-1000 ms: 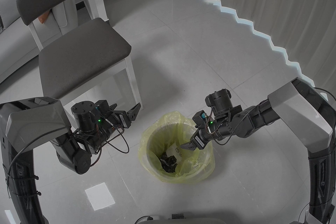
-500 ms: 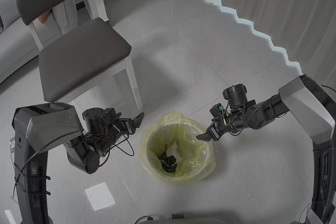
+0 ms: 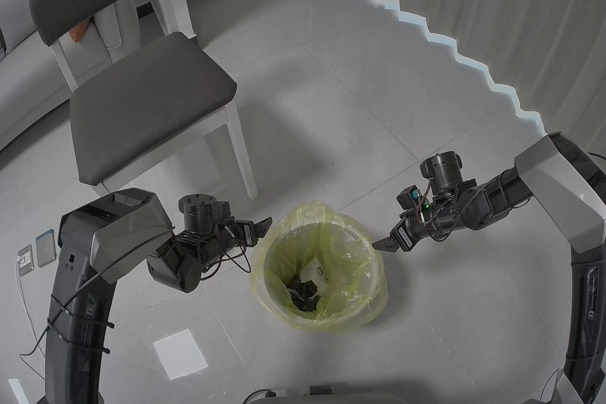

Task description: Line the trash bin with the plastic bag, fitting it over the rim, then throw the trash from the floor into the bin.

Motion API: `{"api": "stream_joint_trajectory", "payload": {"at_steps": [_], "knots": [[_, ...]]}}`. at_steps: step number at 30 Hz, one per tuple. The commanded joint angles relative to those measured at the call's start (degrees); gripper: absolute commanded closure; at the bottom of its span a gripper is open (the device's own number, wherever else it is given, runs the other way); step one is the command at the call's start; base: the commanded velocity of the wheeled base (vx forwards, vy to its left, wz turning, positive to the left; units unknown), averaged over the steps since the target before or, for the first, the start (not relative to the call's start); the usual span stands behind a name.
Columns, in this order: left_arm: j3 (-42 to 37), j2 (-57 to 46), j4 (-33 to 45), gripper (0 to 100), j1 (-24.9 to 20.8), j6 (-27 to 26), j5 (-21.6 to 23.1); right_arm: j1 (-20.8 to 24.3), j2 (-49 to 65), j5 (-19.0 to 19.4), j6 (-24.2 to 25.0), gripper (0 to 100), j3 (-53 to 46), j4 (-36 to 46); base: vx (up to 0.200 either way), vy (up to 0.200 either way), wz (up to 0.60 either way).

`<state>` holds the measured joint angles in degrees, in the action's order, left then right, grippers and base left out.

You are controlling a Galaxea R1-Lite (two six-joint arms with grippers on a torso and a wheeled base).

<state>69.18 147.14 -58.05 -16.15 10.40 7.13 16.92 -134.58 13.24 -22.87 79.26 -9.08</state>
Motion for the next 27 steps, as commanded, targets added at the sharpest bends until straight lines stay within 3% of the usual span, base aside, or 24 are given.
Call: {"api": "stream_joint_trajectory", "payload": {"at_steps": [1,11,17,27], "knots": [[7.5,4.1,5.5,0,-0.2,-1.3,1.1,-1.1,0.1,0.0,-0.1,0,-0.2,0.0,0.0,0.0,0.0],[19.1,9.7,20.0,0,-0.5,-7.6,1.8,-2.2,0.3,0.0,-0.2,0,-0.3,0.0,0.0,0.0,0.0],[22.6,11.5,21.3,0,0.5,-8.2,1.3,-2.3,0.2,0.0,-0.3,0,0.2,0.1,0.0,0.0,0.0],[13.2,2.6,19.2,0,5.7,-7.1,2.4,-2.9,-0.1,0.0,-0.2,0,-0.5,0.3,0.0,0.0,0.0]]}}
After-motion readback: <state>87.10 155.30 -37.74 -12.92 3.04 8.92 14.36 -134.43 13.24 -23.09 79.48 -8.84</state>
